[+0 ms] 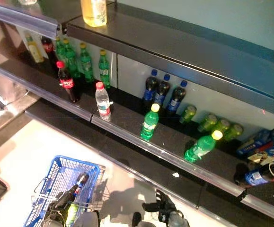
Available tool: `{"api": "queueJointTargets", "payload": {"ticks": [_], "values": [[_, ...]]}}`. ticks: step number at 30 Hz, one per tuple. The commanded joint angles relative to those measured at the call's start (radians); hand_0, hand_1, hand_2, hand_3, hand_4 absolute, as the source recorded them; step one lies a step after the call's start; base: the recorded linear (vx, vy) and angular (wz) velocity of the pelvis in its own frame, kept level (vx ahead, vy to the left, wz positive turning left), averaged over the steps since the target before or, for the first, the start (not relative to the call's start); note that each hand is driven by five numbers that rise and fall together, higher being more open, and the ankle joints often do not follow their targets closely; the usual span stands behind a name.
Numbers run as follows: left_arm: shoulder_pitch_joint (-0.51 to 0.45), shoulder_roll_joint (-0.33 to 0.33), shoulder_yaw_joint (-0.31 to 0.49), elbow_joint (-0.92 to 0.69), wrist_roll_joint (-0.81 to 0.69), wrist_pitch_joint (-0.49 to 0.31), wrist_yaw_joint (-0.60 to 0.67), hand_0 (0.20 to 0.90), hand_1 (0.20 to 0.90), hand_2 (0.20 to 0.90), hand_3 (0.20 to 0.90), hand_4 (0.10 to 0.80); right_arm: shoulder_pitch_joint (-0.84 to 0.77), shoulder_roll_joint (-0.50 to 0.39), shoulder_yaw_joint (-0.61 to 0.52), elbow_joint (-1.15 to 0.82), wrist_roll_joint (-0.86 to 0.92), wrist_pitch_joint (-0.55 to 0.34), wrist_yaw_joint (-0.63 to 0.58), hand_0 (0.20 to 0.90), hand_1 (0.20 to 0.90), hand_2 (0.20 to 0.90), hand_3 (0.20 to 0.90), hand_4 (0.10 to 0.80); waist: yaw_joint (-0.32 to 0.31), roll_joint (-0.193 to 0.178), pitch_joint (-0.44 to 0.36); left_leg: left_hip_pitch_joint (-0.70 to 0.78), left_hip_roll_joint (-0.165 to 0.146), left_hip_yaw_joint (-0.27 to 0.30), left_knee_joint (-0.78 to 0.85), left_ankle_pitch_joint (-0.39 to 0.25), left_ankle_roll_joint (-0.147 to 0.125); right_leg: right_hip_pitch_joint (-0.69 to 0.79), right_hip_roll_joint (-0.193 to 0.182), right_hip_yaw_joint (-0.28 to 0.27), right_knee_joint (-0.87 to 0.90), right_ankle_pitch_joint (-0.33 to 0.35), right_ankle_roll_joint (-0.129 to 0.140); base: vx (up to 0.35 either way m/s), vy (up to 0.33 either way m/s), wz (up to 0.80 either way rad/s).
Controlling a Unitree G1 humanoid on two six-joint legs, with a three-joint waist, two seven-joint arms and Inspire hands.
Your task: Pick up the drink and place into the basket.
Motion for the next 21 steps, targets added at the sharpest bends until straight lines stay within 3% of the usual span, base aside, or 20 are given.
{"api": "queueJointTargets", "payload": {"ticks": [1, 4, 8, 11, 21], "values": [[0.024, 0.022, -0.051, -0.136, 0.071, -0.071, 0.031, 0.3, 0.3, 0.3, 0.2, 0.1, 0.008, -0.034, 0.026, -0.166, -0.057, -0.066, 0.029, 0.9, 0.9, 0.9, 0.9, 0.8, -0.004, -0.035, 0.007, -0.023, -0.004, 0.012, -0.051, 0.074, 0.045, 0.022, 0.006, -0.006, 0.019, 0.028, 0.036, 0.096, 0.203, -0.19], [0.048, 0.045, -0.047, -0.146, 0.078, -0.062, 0.005, 0.3, 0.3, 0.3, 0.2, 0.1, 0.053, -0.085, 0.037, -0.337, -0.058, -0.094, 0.028, 0.9, 0.9, 0.9, 0.9, 0.8, -0.01, -0.037, 0.009, 0.016, -0.023, 0.004, -0.08, 0.061, 0.034, 0.014, -0.024, -0.031, 0.037, 0.042, 0.056, 0.093, 0.105, -0.18], [0.072, 0.076, -0.058, -0.164, 0.103, -0.066, 0.013, 0.3, 0.3, 0.3, 0.2, 0.1, 0.062, -0.151, 0.022, -0.539, -0.066, -0.16, 0.033, 0.9, 0.9, 0.9, 0.9, 0.8, -0.016, -0.04, 0.011, 0.062, -0.024, 0.004, -0.122, 0.052, 0.034, 0.001, -0.051, -0.031, 0.02, 0.068, 0.082, 0.026, 0.015, 0.04], [0.072, 0.091, -0.058, -0.183, 0.09, -0.068, 0.026, 0.3, 0.3, 0.3, 0.2, 0.1, 0.045, -0.208, -0.025, -0.765, -0.067, -0.147, 0.004, 0.9, 0.9, 0.9, 0.9, 0.8, -0.026, -0.041, 0.008, 0.085, -0.015, 0.02, -0.141, 0.043, 0.034, 0.007, -0.06, -0.027, -0.001, 0.074, 0.095, -0.002, -0.008, -0.08], [0.102, 0.05, -0.092, -0.189, 0.126, -0.072, 0.024, 0.3, 0.3, 0.3, 0.2, 0.1, -0.018, -0.23, -0.203, -1.006, -0.129, -0.267, -0.253, 0.9, 0.9, 0.9, 0.9, 0.8, -0.021, -0.019, -0.019, 0.116, 0.012, 0.032, -0.168, 0.035, 0.029, 0.05, -0.06, -0.039, -0.043, 0.06, 0.093, 0.009, -0.008, -0.03]]}}
